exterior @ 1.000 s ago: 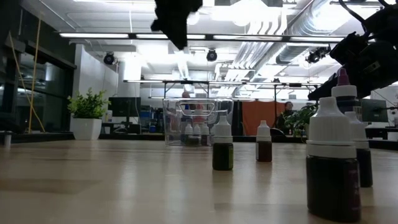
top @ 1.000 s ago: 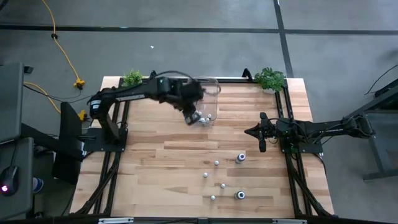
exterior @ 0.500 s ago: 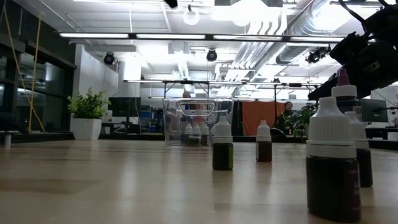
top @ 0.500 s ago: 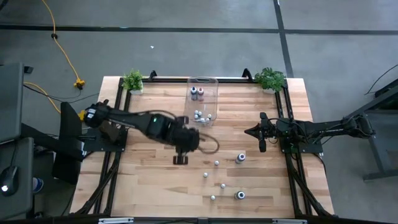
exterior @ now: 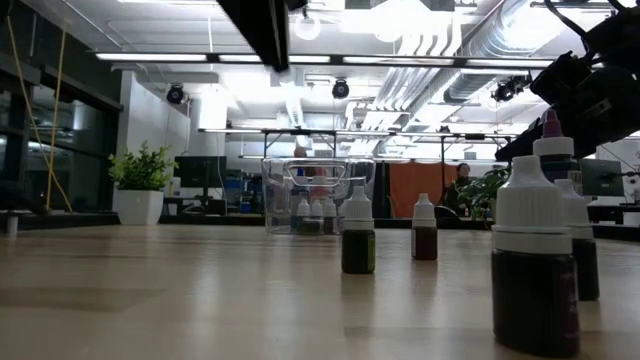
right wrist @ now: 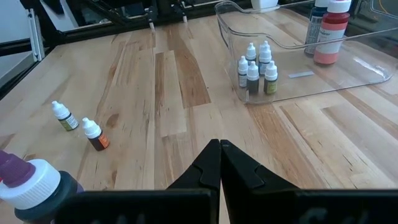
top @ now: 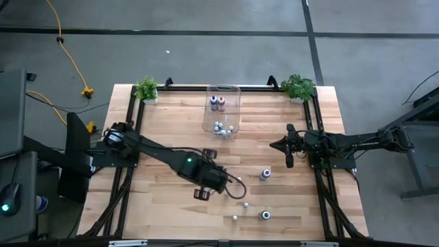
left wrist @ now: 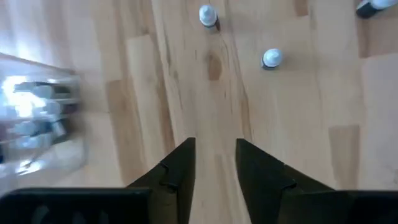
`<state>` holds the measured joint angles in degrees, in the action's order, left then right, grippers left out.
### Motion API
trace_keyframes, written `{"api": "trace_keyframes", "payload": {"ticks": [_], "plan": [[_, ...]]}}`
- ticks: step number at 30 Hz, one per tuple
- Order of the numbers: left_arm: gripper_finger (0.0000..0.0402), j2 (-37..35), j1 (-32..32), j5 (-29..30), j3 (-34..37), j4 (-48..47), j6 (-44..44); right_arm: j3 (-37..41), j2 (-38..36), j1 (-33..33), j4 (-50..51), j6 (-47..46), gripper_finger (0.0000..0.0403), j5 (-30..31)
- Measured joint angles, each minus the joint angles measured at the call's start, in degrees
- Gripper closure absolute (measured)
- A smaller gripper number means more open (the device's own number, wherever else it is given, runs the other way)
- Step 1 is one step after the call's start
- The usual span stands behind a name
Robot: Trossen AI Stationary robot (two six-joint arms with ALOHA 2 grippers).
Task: Pick & Place food coloring
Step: Put the small green food coloring into the transparent bin
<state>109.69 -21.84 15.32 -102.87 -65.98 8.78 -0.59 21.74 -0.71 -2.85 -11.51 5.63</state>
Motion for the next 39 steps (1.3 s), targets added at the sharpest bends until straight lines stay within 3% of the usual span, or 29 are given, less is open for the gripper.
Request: {"api": "trace_keyframes", "payload": {"ticks": [5, 11, 14, 24, 39], "plan": [[0.0231, 2.7, 1.4, -4.5, 3.8, 2.6, 0.5, 0.0, 0.0, 0.0, 0.0, 0.0, 0.0402, 0.0], [0.0124, 5.9, 2.4, -2.8, 5.0, 6.8, 0.4, 0.0, 0.0, 0.0, 0.0, 0.0, 0.0402, 0.0], [0.0093, 7.1, 2.5, -3.6, 5.1, 9.0, 0.0, 0.0, 0.0, 0.0, 0.0, 0.0, 0.0402, 0.0], [0.0083, 7.8, 2.3, -8.8, 5.0, 18.7, -1.3, 0.0, 0.0, 0.0, 0.0, 0.0, 0.0402, 0.0], [0.0083, 11.1, 2.4, -15.1, 4.9, 24.3, -3.3, 0.0, 0.0, 0.0, 0.0, 0.0, 0.0402, 0.0]]}}
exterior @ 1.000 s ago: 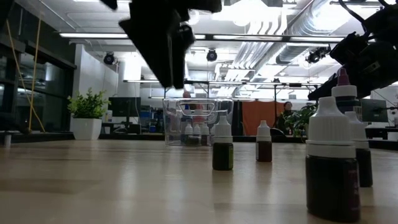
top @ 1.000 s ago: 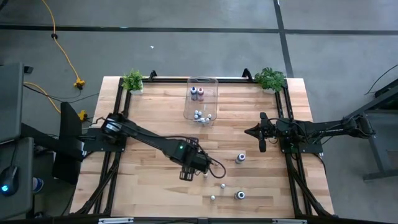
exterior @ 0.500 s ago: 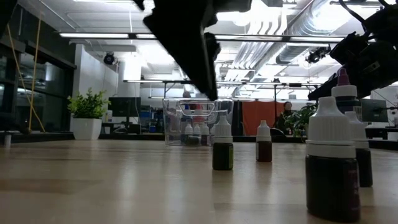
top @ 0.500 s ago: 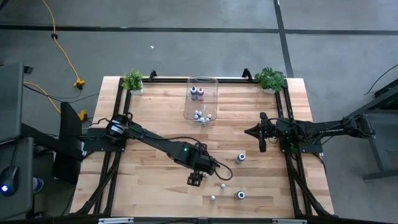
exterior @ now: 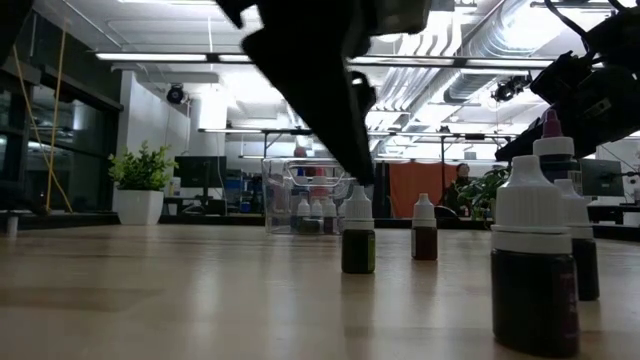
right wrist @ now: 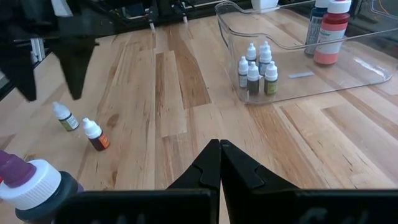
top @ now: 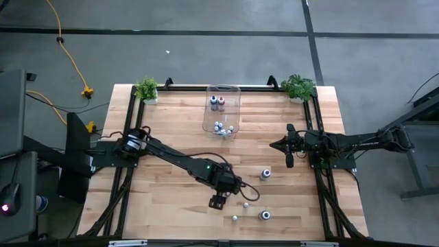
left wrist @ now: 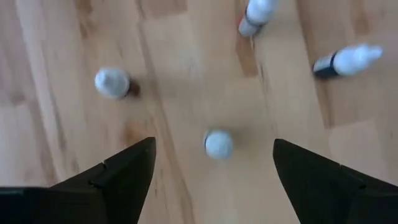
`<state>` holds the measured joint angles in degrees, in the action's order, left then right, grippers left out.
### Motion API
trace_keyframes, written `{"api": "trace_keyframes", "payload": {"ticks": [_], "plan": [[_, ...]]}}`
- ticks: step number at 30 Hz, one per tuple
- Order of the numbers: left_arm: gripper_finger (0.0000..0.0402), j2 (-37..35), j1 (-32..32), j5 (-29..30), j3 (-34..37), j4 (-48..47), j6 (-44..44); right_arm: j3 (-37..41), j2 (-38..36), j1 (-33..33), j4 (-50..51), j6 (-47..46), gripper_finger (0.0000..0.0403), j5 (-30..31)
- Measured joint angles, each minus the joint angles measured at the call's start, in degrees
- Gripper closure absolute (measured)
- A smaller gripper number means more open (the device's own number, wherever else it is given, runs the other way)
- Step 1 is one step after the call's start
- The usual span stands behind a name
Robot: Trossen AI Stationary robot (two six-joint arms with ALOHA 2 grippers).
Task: Pick & Place food coloring
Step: Put the small green food coloring into the transparent bin
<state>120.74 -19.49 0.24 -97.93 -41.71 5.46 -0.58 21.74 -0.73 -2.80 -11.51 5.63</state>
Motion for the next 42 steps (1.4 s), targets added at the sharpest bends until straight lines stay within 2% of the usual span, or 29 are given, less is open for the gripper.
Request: {"api": "trace_keyframes", "payload": {"ticks": [29, 33, 42], "plan": [[0.0084, 3.4, 0.0, -1.7, 0.1, 1.9, 0.3, 0.0, 0.0, 0.0, 0.0, 0.0, 0.0402, 0.0], [0.0105, 3.4, 0.0, -1.7, 0.1, 1.8, 0.4, 0.0, 0.0, 0.0, 0.0, 0.0, 0.0402, 0.0], [0.0183, 3.4, 0.0, -1.8, 0.1, 1.7, 0.4, 0.0, 0.0, 0.0, 0.0, 0.0, 0.0402, 0.0]]}}
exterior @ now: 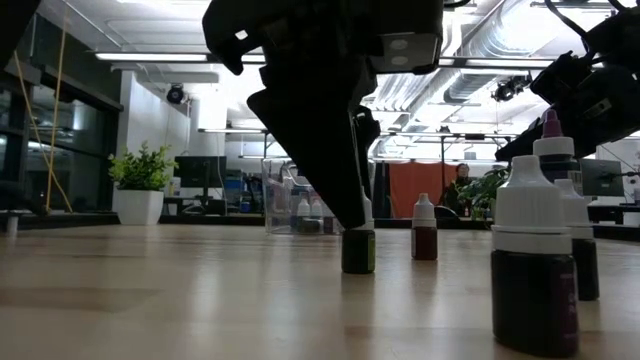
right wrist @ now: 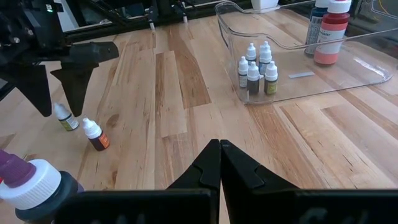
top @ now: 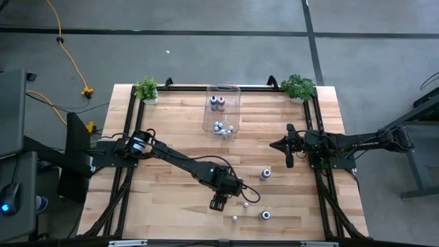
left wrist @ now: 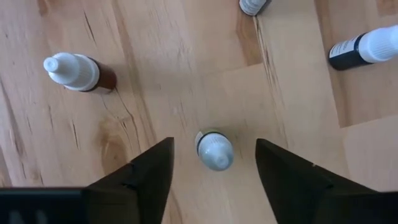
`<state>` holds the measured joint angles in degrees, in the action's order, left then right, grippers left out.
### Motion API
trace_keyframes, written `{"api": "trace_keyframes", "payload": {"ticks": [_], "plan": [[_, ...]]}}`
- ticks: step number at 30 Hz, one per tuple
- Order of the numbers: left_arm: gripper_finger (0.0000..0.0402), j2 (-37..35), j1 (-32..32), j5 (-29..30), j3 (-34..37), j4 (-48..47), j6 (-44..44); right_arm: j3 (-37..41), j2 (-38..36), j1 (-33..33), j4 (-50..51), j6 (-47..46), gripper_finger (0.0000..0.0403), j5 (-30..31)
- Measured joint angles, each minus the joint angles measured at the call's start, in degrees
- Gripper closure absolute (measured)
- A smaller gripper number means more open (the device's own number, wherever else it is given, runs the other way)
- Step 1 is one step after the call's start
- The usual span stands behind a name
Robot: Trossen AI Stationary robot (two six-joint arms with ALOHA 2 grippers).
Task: Pick & Place food coloring
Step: Put the small green food coloring into the transparent bin
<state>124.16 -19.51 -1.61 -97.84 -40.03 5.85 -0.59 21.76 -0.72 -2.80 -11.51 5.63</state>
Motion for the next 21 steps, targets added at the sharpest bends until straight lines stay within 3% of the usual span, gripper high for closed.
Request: {"api": "trace_keyframes", "payload": {"ticks": [7, 21], "plan": [[0.0222, 0.0, 0.0, 0.0, 0.0, 0.0, 0.4, 0.0, 0.0, 0.0, 0.0, 0.0, 0.0402, 0.0], [0.0260, 0.0, 0.0, 0.0, 0.0, 0.5, 1.5, 0.0, 0.0, 0.0, 0.0, 0.0, 0.0402, 0.0]]}}
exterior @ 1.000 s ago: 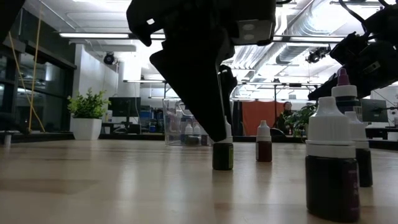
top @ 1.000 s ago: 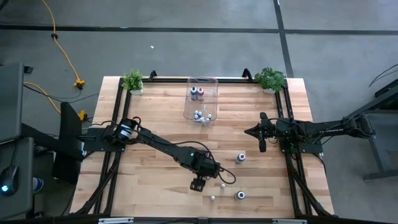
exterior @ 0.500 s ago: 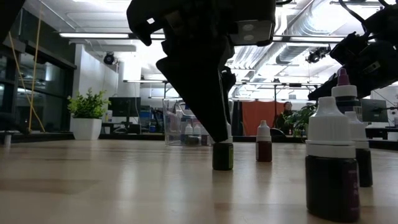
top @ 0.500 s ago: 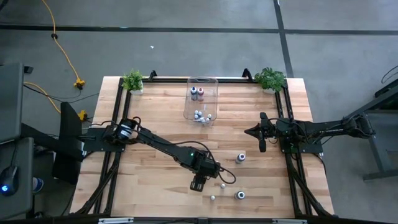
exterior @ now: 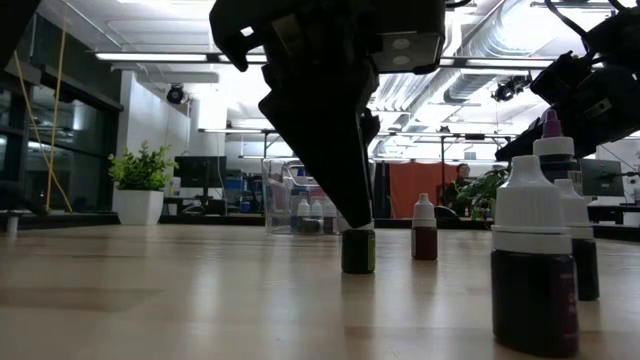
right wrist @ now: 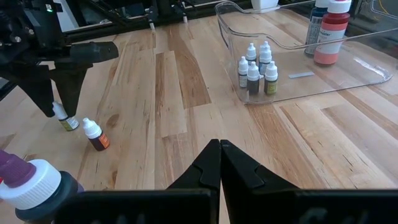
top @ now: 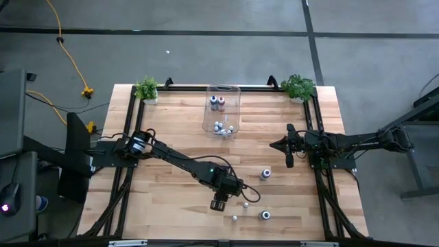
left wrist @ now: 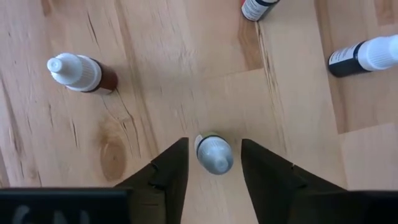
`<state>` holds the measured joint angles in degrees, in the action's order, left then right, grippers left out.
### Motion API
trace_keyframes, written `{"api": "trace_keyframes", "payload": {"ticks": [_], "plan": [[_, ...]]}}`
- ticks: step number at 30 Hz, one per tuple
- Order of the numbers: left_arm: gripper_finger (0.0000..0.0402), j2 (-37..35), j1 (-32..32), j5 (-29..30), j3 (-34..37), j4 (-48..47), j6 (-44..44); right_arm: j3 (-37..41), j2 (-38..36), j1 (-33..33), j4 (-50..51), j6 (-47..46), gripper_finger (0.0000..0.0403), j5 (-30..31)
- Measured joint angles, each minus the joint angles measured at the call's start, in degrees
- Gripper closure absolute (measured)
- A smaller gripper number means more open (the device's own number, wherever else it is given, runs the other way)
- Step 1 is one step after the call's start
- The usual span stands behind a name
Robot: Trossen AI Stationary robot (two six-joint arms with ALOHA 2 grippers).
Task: Pick & Place food coloring
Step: Put the small green food coloring into the transparent bin
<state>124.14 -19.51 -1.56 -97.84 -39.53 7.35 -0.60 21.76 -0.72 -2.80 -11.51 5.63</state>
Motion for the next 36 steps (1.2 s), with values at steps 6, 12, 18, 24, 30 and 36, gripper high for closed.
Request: {"api": "trace_keyframes", "payload": {"ticks": [6, 12, 18, 24, 30, 36], "plan": [[0.0287, 0.0, 0.0, 0.0, 0.0, 0.2, 0.4, 0.0, 0.0, 0.0, 0.0, 0.0, 0.0402, 0.0], [0.0317, 0.0, 0.0, 0.0, 0.0, 0.2, 0.4, 0.0, 0.0, 0.0, 0.0, 0.0, 0.0402, 0.0], [0.0340, -0.1, 0.0, -0.9, 0.0, 0.2, 0.4, 0.0, 0.0, 0.0, 0.0, 0.0, 0.0402, 0.0], [0.0344, -0.1, 0.0, -1.0, 0.0, 0.2, 0.6, 0.0, 0.0, 0.0, 0.0, 0.0, 0.0402, 0.0], [0.0345, -0.1, 0.0, -0.6, 0.0, 0.1, 1.2, 0.0, 0.0, 0.0, 0.0, 0.0, 0.0402, 0.0], [0.0345, -0.2, 0.0, 1.6, 0.0, -0.6, 4.6, 0.0, 0.0, 0.0, 0.0, 0.0, 0.0402, 0.0]]}}
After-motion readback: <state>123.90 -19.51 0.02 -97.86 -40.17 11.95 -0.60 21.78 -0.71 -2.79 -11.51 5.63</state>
